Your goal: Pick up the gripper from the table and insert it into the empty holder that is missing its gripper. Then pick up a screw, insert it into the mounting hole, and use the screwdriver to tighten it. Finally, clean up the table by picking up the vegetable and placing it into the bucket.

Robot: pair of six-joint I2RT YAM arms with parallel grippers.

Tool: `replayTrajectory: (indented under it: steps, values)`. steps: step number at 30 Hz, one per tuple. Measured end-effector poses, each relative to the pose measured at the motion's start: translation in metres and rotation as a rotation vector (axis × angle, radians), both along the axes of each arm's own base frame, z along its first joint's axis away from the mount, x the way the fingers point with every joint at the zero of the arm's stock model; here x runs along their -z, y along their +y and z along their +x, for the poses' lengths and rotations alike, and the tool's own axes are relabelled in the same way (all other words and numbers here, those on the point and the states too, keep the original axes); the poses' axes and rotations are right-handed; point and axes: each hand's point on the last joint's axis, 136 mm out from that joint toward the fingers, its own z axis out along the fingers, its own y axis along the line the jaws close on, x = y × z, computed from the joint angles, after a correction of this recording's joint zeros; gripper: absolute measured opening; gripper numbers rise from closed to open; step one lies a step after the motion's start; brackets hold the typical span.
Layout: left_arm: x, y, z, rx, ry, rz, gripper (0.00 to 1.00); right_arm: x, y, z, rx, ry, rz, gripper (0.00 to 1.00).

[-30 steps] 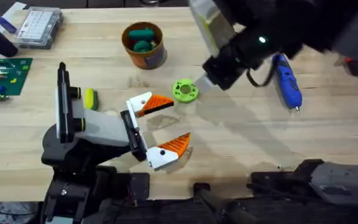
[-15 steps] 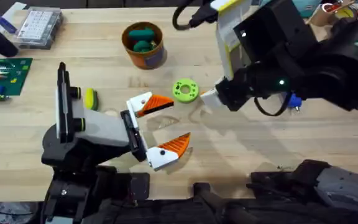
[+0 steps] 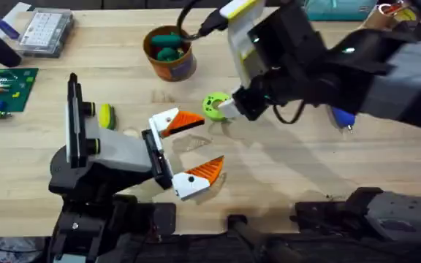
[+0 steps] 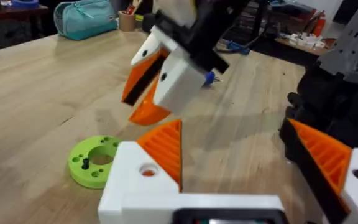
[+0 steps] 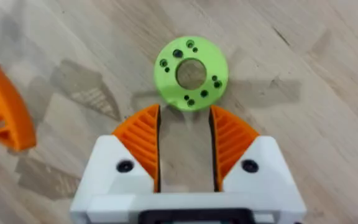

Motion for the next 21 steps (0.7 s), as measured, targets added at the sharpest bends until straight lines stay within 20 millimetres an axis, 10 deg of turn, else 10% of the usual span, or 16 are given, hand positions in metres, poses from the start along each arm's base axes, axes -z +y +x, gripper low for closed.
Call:
replayTrajectory:
  steps: [21]
  values:
    - [0.0,0.0,0.0,0.0,0.0,0.0,0.983,0.039,0.038,0.021,-0.059,-0.012,0.024,0.398]
